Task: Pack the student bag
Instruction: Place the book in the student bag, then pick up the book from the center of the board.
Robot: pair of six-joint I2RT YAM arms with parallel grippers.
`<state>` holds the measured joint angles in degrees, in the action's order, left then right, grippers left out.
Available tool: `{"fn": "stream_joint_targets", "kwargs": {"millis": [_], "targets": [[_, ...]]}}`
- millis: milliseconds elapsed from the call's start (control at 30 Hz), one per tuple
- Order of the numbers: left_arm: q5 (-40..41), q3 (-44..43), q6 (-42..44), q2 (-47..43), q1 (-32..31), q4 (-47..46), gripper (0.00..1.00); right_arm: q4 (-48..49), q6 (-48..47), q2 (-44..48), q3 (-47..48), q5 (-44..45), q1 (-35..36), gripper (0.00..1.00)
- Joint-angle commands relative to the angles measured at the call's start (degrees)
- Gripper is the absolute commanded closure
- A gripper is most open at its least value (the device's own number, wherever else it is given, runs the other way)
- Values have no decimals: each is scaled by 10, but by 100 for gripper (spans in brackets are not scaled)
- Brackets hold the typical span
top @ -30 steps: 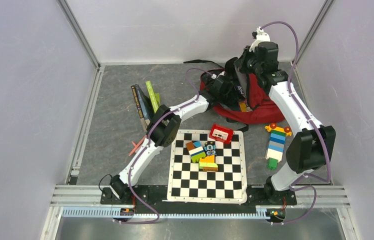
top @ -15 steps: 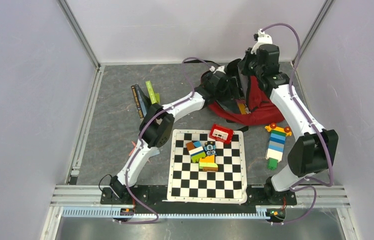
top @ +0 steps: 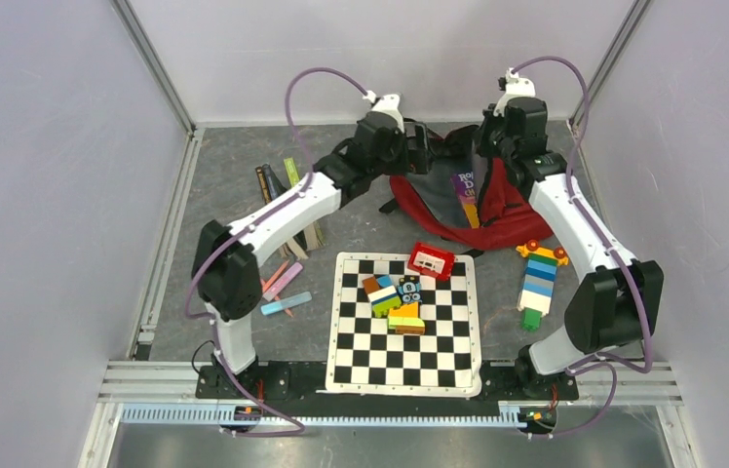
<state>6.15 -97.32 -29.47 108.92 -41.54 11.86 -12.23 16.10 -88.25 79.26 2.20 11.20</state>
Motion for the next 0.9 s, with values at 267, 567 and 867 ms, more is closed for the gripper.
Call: {"fn": "stream_joint_targets", "kwargs": {"millis": [267, 567, 867], "targets": [[72, -46, 23, -98, 128, 336, 0, 22, -36, 34, -52, -53, -94, 100], [166, -57, 26, -89, 153, 389, 0, 14, -32, 28, -48, -80, -109, 100], [151, -26, 23, -74, 189, 379, 11, 7, -39, 29, -46, -83, -108, 100]]}}
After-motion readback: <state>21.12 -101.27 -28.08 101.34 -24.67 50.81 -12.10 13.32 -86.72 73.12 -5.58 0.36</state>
